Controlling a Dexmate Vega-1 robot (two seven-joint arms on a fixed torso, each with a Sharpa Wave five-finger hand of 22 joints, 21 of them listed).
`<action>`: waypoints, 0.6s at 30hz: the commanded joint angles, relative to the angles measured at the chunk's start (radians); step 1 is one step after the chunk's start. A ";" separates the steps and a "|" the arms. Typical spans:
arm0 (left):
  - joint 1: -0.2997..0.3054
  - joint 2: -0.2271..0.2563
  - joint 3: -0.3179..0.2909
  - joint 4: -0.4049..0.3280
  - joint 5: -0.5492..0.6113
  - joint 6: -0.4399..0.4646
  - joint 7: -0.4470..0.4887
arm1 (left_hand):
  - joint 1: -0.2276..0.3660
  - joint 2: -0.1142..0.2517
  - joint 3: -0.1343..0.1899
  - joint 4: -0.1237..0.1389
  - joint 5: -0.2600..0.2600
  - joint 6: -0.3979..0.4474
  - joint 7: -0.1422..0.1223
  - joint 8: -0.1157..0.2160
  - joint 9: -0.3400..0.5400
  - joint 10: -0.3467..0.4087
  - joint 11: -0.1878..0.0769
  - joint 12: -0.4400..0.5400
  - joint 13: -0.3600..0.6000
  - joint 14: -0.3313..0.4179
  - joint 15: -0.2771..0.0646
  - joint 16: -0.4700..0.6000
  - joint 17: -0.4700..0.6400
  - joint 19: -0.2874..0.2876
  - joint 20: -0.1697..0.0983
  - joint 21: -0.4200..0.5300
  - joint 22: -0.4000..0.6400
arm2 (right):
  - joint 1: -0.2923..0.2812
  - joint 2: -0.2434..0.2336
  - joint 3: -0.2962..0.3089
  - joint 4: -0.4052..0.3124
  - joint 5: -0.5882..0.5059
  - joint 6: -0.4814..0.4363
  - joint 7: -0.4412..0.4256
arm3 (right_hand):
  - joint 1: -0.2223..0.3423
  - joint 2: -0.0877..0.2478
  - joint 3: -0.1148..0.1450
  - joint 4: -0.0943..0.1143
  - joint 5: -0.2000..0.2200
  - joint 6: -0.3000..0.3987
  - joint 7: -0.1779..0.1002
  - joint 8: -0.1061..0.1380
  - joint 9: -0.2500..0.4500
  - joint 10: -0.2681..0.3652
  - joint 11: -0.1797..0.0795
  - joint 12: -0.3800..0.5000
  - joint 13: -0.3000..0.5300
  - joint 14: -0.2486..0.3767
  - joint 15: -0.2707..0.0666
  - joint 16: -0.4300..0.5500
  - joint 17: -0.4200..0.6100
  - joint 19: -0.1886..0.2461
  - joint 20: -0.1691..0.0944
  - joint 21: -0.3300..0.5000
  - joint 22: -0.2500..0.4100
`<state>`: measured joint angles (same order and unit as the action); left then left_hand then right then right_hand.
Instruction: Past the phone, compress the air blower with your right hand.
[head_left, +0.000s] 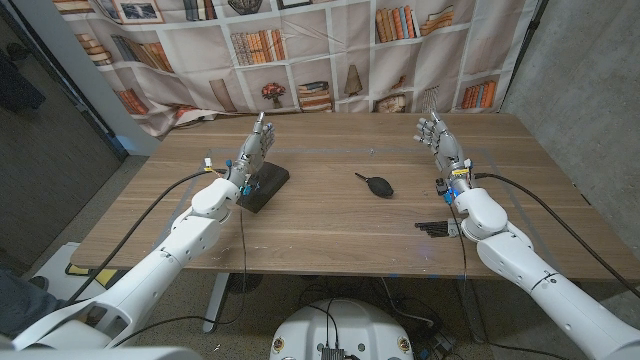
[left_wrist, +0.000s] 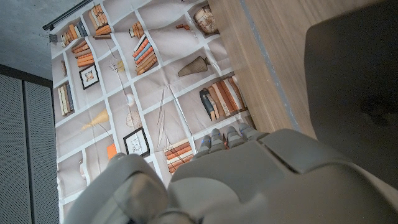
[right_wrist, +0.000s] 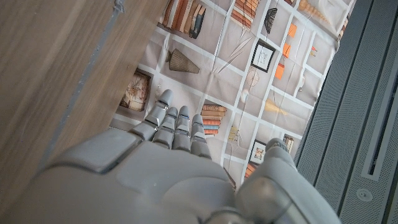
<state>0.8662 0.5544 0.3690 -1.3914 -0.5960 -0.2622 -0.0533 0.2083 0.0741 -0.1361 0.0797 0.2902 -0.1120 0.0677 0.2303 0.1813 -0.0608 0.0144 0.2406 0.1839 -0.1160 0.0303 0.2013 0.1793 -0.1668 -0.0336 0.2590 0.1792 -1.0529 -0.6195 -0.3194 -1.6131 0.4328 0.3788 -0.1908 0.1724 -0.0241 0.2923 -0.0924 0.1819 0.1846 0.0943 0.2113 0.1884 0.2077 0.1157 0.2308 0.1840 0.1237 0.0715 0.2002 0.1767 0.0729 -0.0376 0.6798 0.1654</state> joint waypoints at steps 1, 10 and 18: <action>0.012 -0.005 0.000 -0.014 -0.002 -0.004 0.011 | 0.014 -0.002 0.000 -0.007 0.000 0.008 0.000 0.008 0.004 0.006 0.001 0.005 0.002 0.007 0.000 0.005 0.002 -0.019 -0.020 0.003 0.004 | -0.046 -0.027 0.004 -0.083 -0.141 0.003 -0.105 | 0.021 0.004 0.004 -0.011 0.001 0.014 0.000 0.005 0.003 0.013 -0.005 0.003 0.002 0.006 -0.005 0.003 0.003 0.009 -0.033 -0.005 0.005; 0.018 -0.004 -0.002 -0.021 0.005 -0.015 0.022 | 0.021 -0.001 -0.001 -0.010 -0.003 0.020 -0.001 0.008 0.004 0.017 0.001 0.006 0.002 0.016 -0.004 0.005 0.002 -0.005 -0.022 0.005 0.004 | -0.066 -0.046 0.005 -0.124 -0.221 -0.016 -0.143 | 0.042 0.009 0.011 -0.023 0.000 0.021 0.002 0.005 0.003 0.024 -0.010 0.005 0.002 0.019 -0.011 0.004 0.004 0.022 -0.041 -0.010 0.005; 0.013 -0.014 -0.001 -0.006 0.004 -0.027 0.020 | 0.027 0.000 -0.001 -0.012 -0.004 0.030 -0.002 0.008 0.004 0.027 -0.001 0.006 0.003 0.023 -0.004 0.004 0.002 -0.007 -0.022 0.002 0.004 | -0.086 -0.069 0.007 -0.176 -0.303 -0.052 -0.180 | 0.056 0.012 0.015 -0.031 -0.001 0.018 -0.005 0.002 0.003 0.025 -0.011 0.004 0.003 0.022 -0.012 0.004 0.004 0.026 -0.040 -0.015 0.005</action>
<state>0.8793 0.5482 0.3682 -1.4077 -0.5938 -0.2742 -0.0364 0.2279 0.0730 -0.1373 0.0725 0.2902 -0.0855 0.0662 0.2303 0.1813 -0.0418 0.0125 0.2404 0.1838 -0.0981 0.0233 0.2013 0.1792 -0.1667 -0.0336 0.2590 0.1791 -1.1120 -0.6620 -0.3145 -1.7269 0.2353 0.3647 -0.3177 0.2157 -0.0149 0.3037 -0.1148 0.1819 0.1984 0.0947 0.2113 0.1883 0.2238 0.1103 0.2308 0.1837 0.1363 0.0588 0.2002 0.1795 0.0910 -0.0373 0.6682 0.1653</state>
